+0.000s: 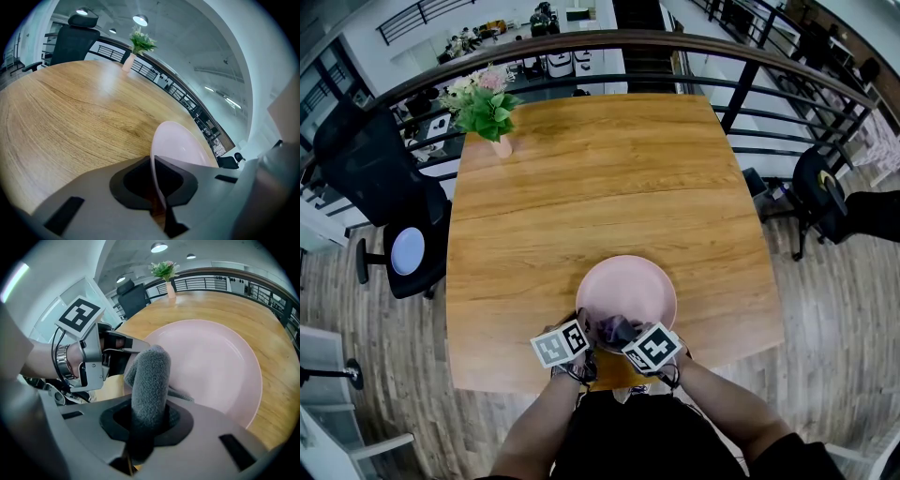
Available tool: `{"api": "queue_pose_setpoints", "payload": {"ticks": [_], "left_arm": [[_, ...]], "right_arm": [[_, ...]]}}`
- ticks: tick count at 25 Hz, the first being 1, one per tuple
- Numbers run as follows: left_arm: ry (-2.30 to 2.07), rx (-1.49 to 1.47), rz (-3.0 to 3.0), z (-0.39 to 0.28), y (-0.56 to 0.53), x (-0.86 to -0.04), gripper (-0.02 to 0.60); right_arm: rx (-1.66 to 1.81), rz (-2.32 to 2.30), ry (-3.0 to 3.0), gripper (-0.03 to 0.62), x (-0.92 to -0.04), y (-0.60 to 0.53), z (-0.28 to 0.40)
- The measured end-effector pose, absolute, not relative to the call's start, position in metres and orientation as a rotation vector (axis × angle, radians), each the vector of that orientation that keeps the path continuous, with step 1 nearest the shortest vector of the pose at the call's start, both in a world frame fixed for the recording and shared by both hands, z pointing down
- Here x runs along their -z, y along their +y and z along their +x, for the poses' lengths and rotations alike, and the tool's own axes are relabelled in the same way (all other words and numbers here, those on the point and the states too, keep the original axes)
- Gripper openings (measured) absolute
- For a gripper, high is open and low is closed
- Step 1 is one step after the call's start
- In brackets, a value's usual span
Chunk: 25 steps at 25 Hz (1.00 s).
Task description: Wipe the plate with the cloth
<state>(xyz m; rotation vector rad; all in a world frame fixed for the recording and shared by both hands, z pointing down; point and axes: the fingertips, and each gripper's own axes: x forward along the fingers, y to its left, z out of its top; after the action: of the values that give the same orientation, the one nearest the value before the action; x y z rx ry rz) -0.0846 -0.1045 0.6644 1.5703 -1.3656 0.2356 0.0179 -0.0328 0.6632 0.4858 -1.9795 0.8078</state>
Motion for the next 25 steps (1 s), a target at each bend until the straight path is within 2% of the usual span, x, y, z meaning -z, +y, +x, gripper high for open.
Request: {"api": "queue_pose_setpoints", "payload": {"ticks": [16, 25], "left_arm": [[-1.362, -0.233, 1.570, -0.085, -0.105, -0.664, 0.031], [-1.358, -0.233, 1.571, -0.084, -0.106, -0.663, 0.031]], "right_arm": [[-0.609, 0.603, -1.866, 0.072, -0.667, -0.084, 0.089], [-0.583, 0.691, -1.852, 0.072, -0.666, -0.123, 0.103]]}}
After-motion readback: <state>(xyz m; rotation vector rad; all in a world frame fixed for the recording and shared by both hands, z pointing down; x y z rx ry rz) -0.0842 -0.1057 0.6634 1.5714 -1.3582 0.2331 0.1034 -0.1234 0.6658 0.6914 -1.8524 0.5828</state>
